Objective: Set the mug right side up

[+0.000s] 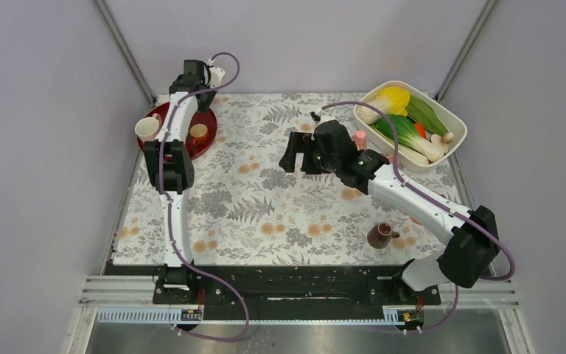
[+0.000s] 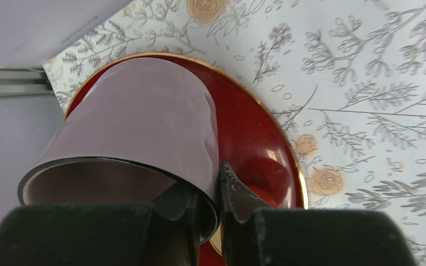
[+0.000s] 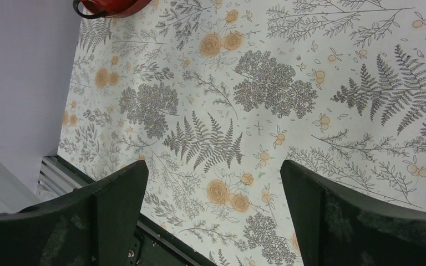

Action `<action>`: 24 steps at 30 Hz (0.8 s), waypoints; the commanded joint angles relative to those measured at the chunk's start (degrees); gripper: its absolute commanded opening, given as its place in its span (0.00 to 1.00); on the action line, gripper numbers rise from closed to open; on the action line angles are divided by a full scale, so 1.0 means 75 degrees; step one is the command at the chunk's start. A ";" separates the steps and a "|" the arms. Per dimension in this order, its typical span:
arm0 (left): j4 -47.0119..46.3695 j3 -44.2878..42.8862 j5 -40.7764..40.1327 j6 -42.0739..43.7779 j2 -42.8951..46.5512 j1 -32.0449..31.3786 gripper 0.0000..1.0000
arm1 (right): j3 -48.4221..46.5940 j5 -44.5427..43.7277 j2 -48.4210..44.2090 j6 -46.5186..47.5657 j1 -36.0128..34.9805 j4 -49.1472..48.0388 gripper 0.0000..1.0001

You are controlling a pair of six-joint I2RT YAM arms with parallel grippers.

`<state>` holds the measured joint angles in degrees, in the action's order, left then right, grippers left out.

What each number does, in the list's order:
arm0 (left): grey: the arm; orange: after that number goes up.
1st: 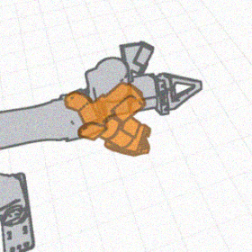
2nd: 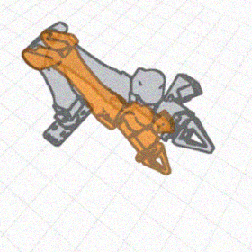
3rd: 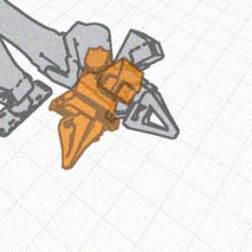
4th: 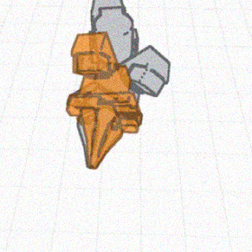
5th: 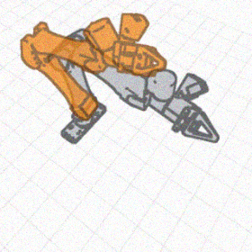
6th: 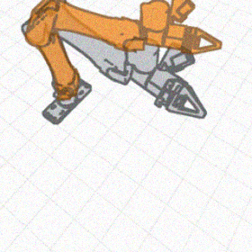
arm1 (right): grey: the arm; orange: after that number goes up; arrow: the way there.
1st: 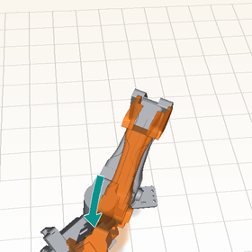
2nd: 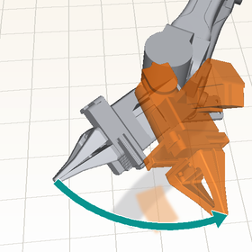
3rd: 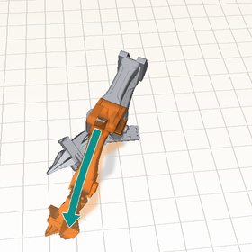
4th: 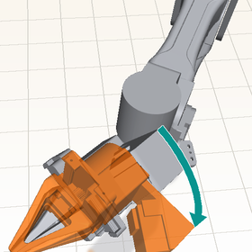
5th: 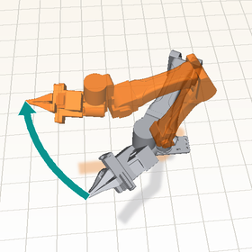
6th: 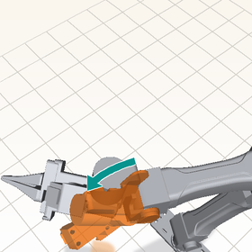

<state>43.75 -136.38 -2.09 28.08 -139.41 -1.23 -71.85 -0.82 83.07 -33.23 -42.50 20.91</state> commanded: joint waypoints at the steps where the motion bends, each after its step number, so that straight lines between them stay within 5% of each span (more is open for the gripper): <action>1: -0.0571 -0.0454 0.0019 0.0049 -0.0133 0.0165 0.00 | 0.0093 0.0085 -0.0053 0.0185 -0.0097 -0.0113 0.99; 24: -0.0229 0.0623 0.0018 0.0494 0.0221 0.0165 0.00 | 0.0219 0.0329 -0.0045 0.0096 -0.0092 -0.0209 0.99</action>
<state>44.73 -132.46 -1.39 29.71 -142.69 -0.12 -70.11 1.04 83.18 -32.84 -42.65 20.91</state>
